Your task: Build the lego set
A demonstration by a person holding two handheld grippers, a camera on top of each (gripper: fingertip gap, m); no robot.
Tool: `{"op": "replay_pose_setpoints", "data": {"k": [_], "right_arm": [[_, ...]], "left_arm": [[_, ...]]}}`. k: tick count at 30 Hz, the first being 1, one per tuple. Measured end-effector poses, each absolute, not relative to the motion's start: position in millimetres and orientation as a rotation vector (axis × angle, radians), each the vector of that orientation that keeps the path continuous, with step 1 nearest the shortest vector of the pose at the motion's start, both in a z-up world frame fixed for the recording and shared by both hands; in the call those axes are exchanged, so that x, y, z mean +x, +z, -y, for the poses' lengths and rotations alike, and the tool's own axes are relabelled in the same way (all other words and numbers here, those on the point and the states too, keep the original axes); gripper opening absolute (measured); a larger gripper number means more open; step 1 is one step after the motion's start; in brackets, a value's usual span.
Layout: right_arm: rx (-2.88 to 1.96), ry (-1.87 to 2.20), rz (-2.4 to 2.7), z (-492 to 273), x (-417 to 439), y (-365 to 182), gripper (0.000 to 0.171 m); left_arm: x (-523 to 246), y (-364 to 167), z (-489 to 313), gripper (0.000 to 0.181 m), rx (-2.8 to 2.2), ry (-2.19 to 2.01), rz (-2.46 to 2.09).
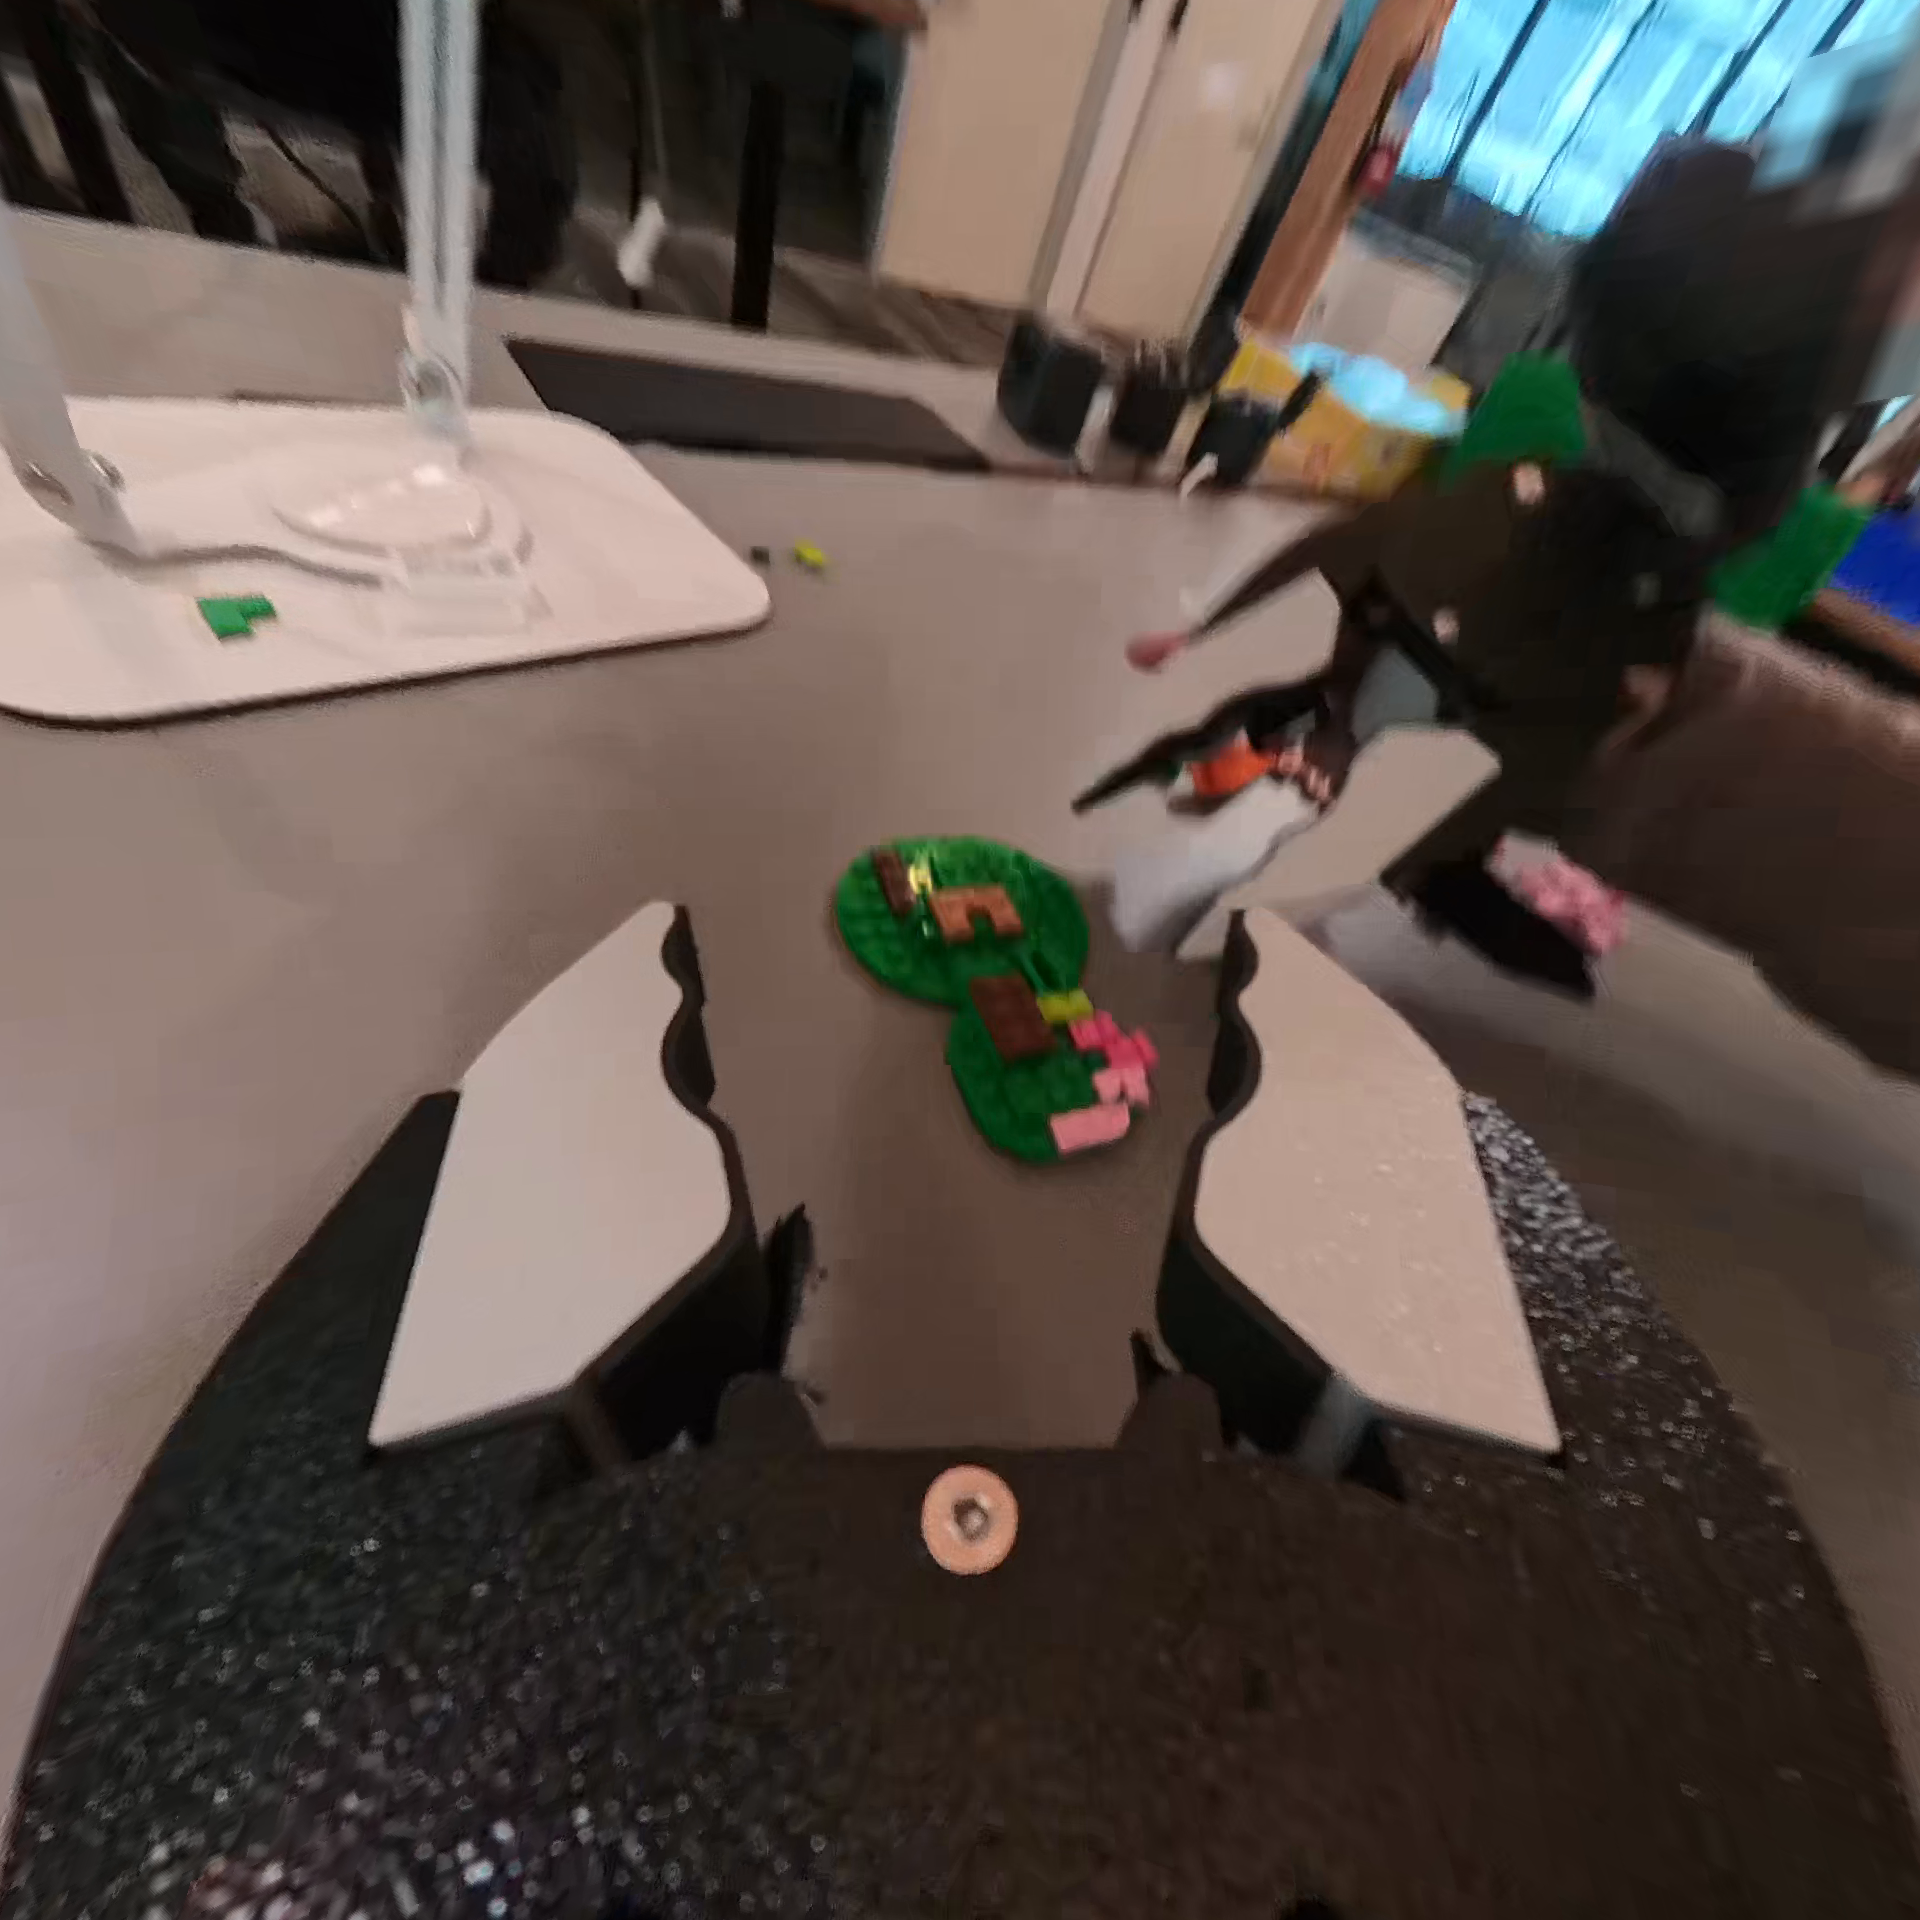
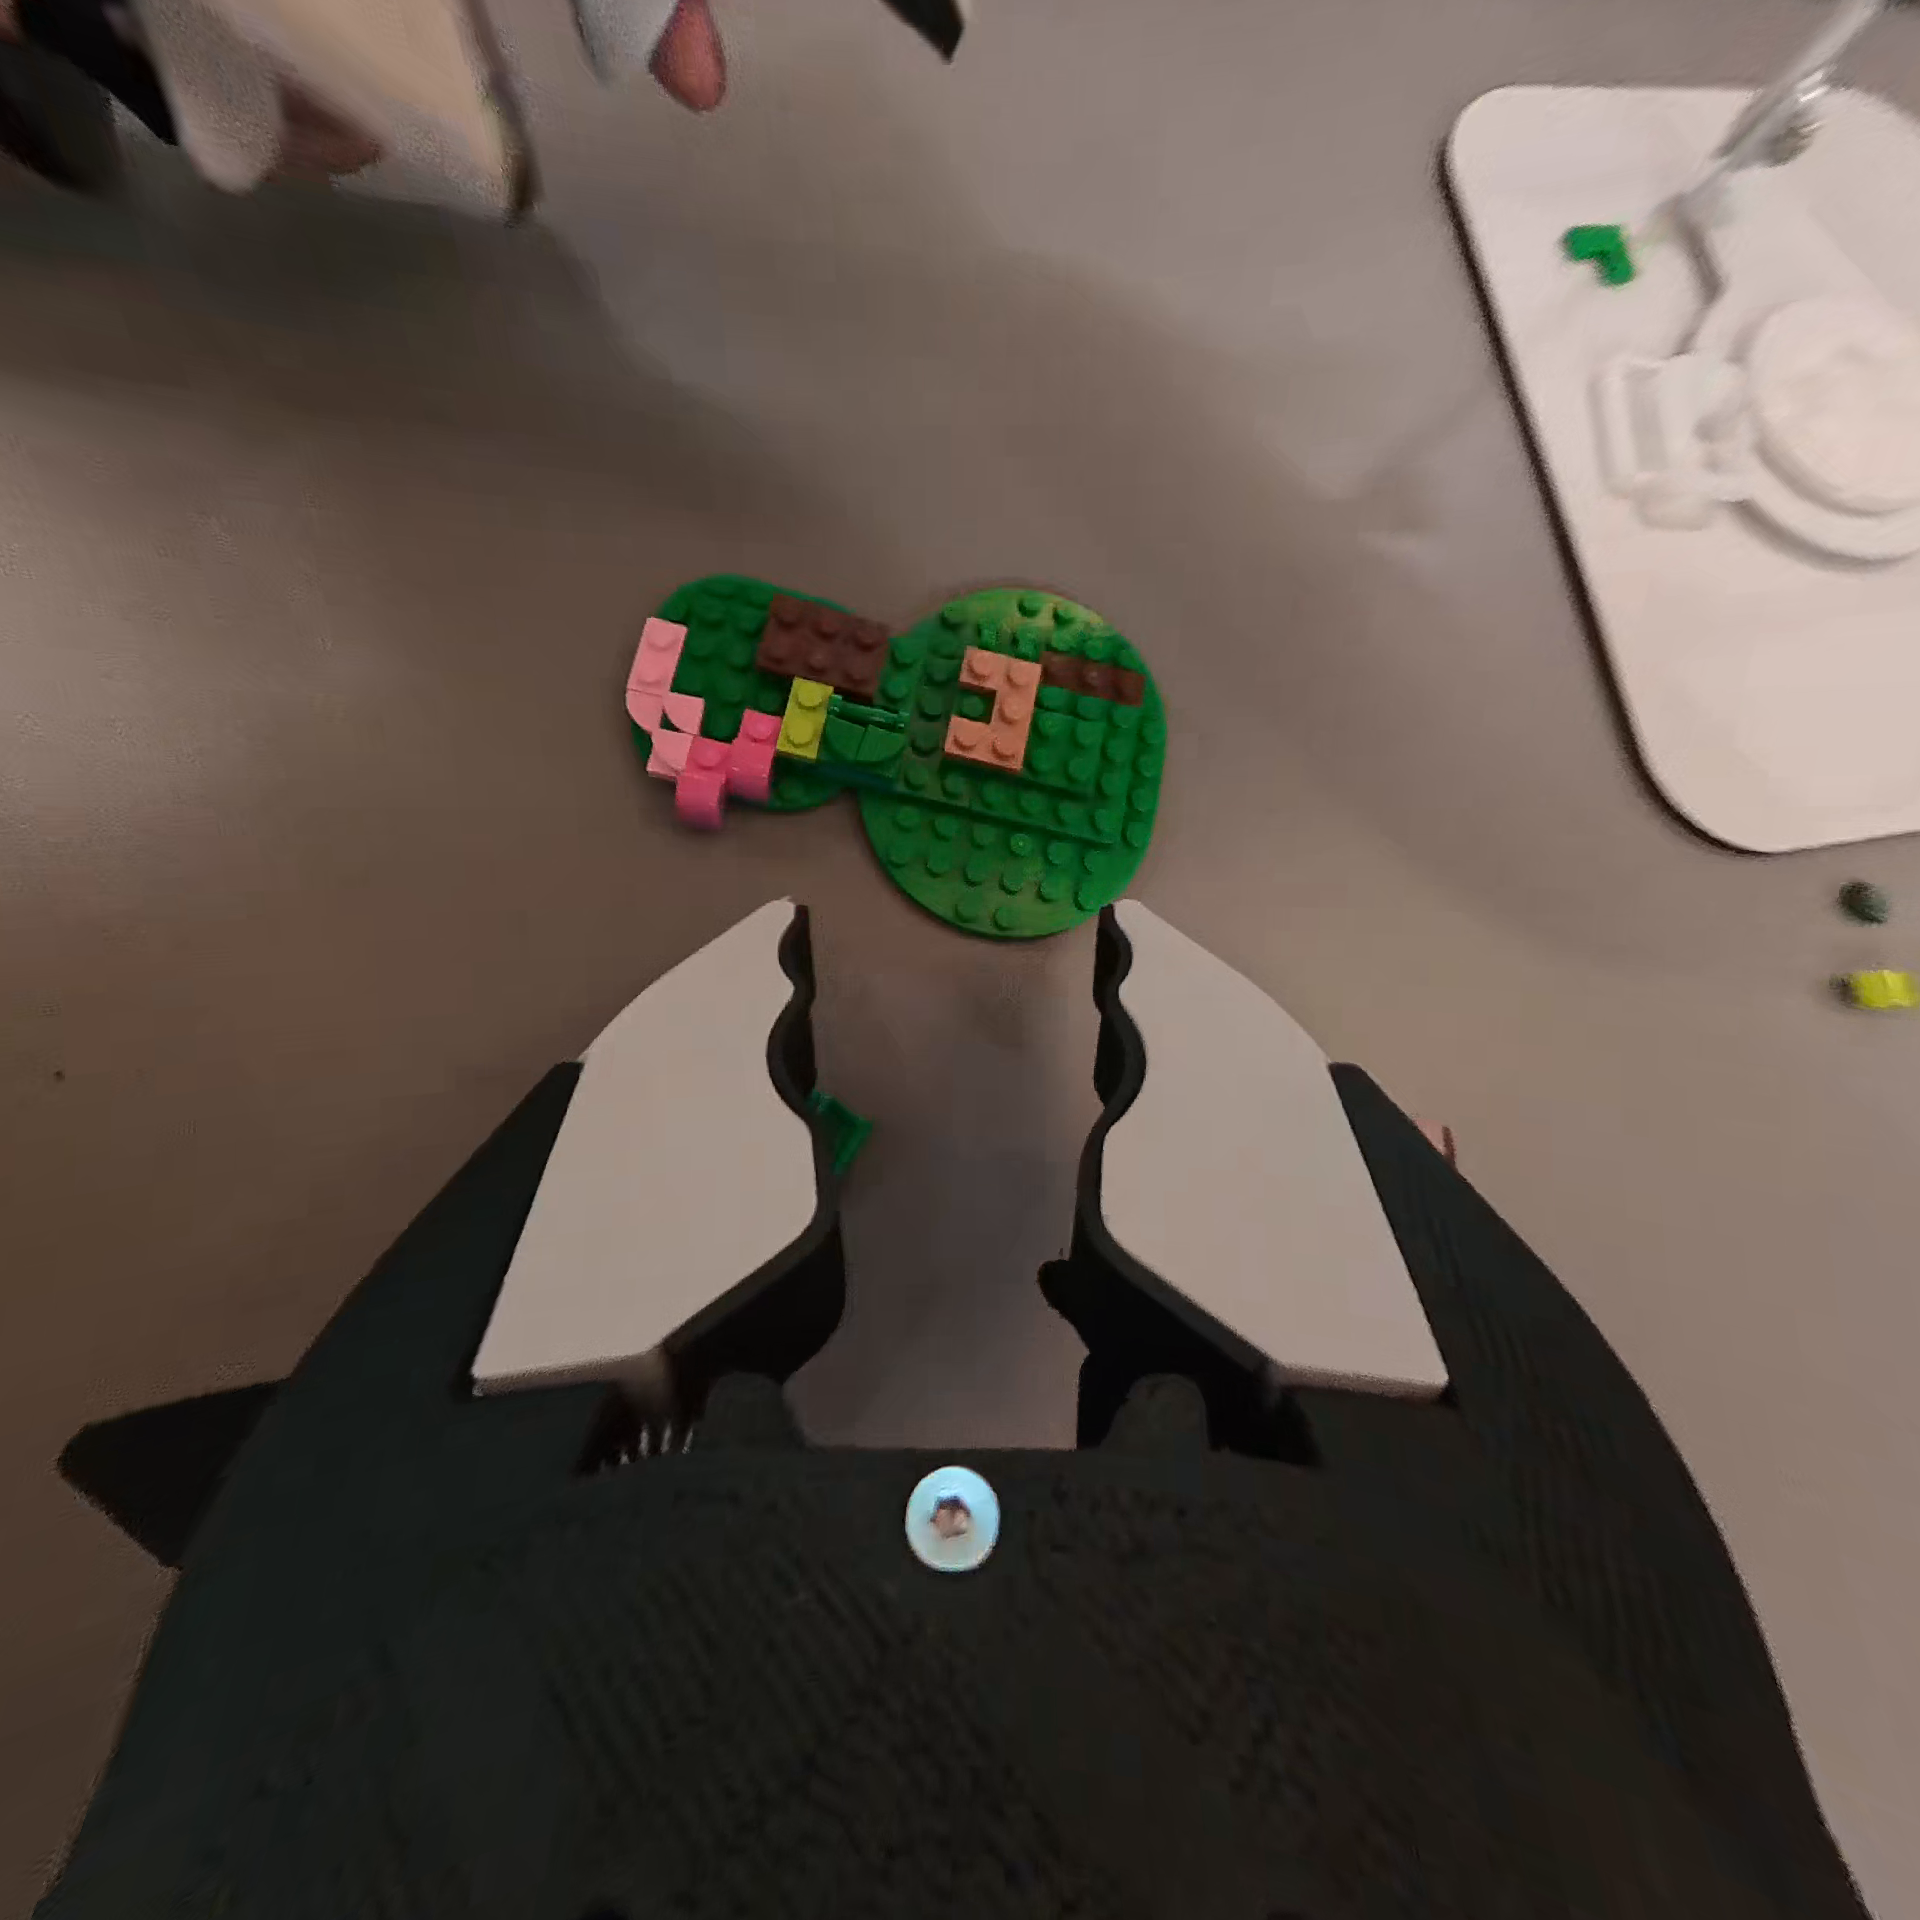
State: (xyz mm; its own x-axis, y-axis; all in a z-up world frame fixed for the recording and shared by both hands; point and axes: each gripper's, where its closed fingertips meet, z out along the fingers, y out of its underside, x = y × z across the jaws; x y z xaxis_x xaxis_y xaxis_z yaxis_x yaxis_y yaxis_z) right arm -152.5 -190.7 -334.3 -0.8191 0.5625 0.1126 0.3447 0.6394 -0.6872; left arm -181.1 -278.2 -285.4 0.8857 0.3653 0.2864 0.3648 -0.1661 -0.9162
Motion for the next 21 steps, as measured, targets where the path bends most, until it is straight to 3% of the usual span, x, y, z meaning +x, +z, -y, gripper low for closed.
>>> {"op": "replay_pose_setpoints", "data": {"k": [1, 8, 10, 13, 21], "right_arm": [[-0.73, 0.981, 2.586, 191.3, -154.2, -337.5, 0.054], [-0.71, 0.955, 2.725, 195.4, -172.4, -357.0, 0.079], [-0.689, 0.955, 2.747, 197.7, -175.4, -357.5, 0.077], [-0.648, 0.955, 2.775, 199.5, -176.9, -356.3, 0.059], [-0.817, 1.075, 2.837, 200.3, -178.6, -350.8, 0.058]], "left_arm": [[-174.2, -292.9, 279.9, 0.097, -1.828, 0.019, 0.544], [-142.9, -315.4, 285.1, 0.106, -2.05, 0.16, 0.431], [-136.7, -317.9, 284.5, 0.105, -2.086, 0.182, 0.371], [-128.5, -321.4, 280.4, 0.102, -2.127, 0.177, 0.294], [-137.2, -326.8, 270.9, 0.091, -2.225, 0.526, -0.042]]}}
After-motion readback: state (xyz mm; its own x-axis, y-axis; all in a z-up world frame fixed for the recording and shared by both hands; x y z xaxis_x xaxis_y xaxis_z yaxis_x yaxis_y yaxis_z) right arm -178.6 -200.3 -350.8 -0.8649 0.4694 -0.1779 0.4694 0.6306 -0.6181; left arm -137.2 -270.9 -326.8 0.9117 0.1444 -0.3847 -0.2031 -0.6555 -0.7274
